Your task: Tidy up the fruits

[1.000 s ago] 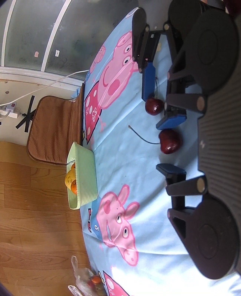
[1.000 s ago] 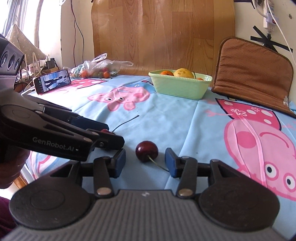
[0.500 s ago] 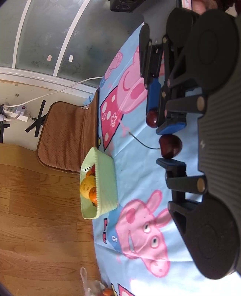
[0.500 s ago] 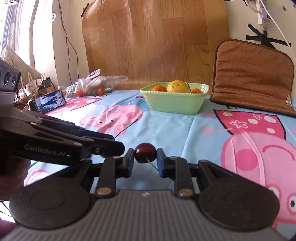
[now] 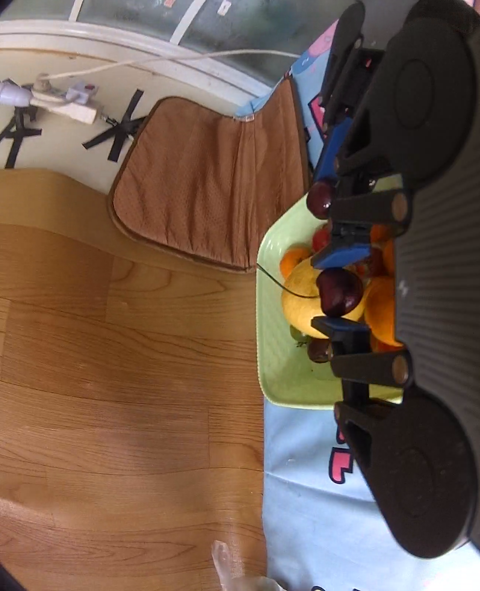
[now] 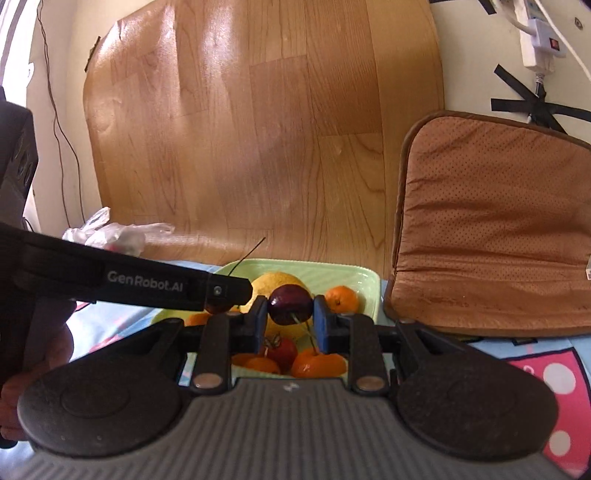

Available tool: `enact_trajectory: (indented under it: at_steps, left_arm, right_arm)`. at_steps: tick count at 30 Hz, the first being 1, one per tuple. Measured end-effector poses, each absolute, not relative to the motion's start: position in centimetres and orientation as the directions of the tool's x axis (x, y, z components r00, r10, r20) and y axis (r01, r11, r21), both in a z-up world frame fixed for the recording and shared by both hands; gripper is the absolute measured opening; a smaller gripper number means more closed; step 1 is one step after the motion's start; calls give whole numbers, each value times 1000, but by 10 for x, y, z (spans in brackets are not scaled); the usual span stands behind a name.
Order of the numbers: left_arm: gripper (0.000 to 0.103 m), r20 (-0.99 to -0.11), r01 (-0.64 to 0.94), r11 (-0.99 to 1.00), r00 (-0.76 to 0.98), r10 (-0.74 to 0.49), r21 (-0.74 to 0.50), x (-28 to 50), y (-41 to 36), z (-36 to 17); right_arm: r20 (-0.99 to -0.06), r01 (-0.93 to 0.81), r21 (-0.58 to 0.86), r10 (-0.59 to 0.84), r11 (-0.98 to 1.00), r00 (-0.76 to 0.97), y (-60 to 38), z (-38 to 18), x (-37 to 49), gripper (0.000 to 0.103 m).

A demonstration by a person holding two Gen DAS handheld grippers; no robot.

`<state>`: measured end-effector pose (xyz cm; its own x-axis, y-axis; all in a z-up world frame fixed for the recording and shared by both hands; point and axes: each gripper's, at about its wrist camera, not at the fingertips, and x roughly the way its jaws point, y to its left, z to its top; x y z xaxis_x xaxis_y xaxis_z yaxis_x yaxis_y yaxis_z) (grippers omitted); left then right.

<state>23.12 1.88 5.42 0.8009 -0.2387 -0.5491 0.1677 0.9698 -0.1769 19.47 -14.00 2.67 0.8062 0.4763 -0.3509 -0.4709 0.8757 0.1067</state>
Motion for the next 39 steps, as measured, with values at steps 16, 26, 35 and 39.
enact_trajectory:
  at_steps: [16,26,35,39]
  left_arm:
    - [57,-486,66,995,868,-97,-80,154,24,67]
    - [83,-511,30,999,859,-34,-17,66,1,32]
    - [103,-525,-37,999,849,51,38,26,-6,15]
    - [103,-531,-48,997,844,73,61,20,-8,10]
  right_arm:
    - [-254,-319,325,407,891,878,-196,28,151,47]
    - [-348,-243,348,365,905,863,-204,2,75,48]
    - [-396,-213,345,348,914,850,-213,-5,47,49]
    - [-403,-206,350,345,914,848,-217,-7,46,50]
